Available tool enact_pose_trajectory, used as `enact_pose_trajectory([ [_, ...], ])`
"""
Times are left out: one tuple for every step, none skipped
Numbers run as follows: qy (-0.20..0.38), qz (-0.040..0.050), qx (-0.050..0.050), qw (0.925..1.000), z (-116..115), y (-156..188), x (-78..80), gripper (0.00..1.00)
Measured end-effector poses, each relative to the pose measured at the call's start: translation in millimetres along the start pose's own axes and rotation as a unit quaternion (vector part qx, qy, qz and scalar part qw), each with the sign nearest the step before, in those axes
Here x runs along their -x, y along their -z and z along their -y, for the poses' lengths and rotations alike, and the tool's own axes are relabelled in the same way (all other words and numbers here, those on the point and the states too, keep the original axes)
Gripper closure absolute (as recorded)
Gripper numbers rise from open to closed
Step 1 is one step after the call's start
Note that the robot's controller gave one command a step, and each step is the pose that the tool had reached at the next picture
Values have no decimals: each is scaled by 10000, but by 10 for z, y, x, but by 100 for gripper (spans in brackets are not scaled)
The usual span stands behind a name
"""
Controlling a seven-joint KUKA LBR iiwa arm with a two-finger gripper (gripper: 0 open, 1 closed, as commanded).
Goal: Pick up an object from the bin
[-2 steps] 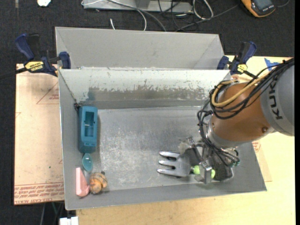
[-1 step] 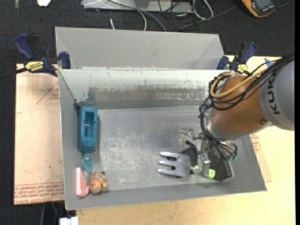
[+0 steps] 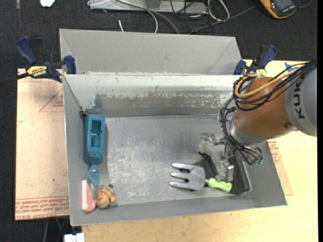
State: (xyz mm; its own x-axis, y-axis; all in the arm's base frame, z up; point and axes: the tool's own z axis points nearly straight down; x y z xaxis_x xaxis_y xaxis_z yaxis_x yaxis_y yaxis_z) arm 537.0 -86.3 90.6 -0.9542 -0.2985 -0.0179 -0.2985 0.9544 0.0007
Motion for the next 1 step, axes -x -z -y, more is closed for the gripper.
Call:
enact_pose_trajectory([
  [-352,12,-1,9994,-37,-130,3,0],
])
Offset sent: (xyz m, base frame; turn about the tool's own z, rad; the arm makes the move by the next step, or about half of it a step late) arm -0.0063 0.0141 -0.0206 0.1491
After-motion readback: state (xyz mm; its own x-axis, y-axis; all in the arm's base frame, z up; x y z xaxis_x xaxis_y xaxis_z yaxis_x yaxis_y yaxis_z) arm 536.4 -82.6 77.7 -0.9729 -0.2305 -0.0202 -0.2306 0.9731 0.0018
